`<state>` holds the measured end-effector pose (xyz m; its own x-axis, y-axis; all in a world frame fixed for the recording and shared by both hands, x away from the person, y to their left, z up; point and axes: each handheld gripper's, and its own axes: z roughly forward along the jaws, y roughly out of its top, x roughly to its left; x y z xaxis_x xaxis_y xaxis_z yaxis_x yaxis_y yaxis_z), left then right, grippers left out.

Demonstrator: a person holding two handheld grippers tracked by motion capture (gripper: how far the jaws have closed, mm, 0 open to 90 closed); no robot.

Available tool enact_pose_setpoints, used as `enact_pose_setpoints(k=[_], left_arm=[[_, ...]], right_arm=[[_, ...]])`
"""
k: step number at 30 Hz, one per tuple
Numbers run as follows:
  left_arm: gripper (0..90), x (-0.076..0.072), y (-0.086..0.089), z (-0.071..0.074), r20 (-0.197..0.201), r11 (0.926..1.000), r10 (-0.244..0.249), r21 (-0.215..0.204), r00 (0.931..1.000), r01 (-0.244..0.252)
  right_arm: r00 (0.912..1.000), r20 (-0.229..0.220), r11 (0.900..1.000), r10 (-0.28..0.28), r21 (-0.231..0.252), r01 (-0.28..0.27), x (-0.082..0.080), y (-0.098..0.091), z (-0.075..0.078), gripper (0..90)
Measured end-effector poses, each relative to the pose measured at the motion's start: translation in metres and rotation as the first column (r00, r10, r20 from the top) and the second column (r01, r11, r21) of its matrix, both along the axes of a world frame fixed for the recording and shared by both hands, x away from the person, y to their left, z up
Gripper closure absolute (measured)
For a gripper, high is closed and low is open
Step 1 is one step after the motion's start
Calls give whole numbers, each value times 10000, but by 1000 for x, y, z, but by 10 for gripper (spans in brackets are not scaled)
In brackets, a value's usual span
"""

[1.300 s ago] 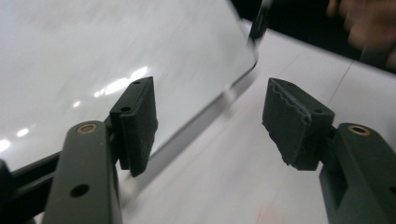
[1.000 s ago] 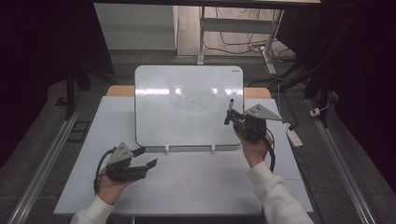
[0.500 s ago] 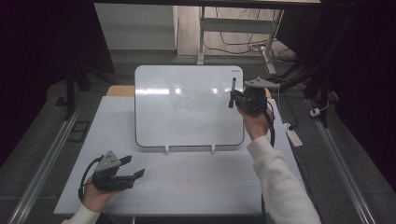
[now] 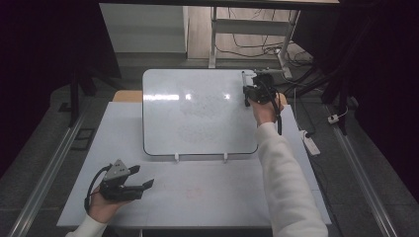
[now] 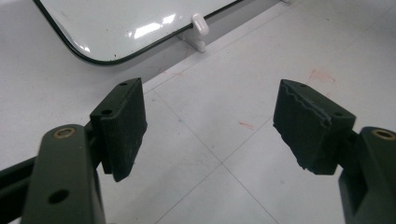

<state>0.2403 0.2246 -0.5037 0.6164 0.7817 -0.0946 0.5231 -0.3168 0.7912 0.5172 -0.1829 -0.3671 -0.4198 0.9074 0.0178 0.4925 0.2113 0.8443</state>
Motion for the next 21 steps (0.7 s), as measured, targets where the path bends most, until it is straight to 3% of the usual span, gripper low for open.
enact_pose_setpoints(k=[6,17,21], left_arm=[[262,0,1,0,4,10000,-21,-37,10000,21],[263,0,0,-1,21,10000,-19,-21,10000,19],[263,0,1,-1,0,10000,-13,-47,10000,13]], right_arm=[[9986,294,9990,-437,-107,440,6,1,-4,798],[9978,603,9984,-289,-468,317,4,5,-4,776],[9962,854,9991,-182,-357,214,0,3,-2,663]])
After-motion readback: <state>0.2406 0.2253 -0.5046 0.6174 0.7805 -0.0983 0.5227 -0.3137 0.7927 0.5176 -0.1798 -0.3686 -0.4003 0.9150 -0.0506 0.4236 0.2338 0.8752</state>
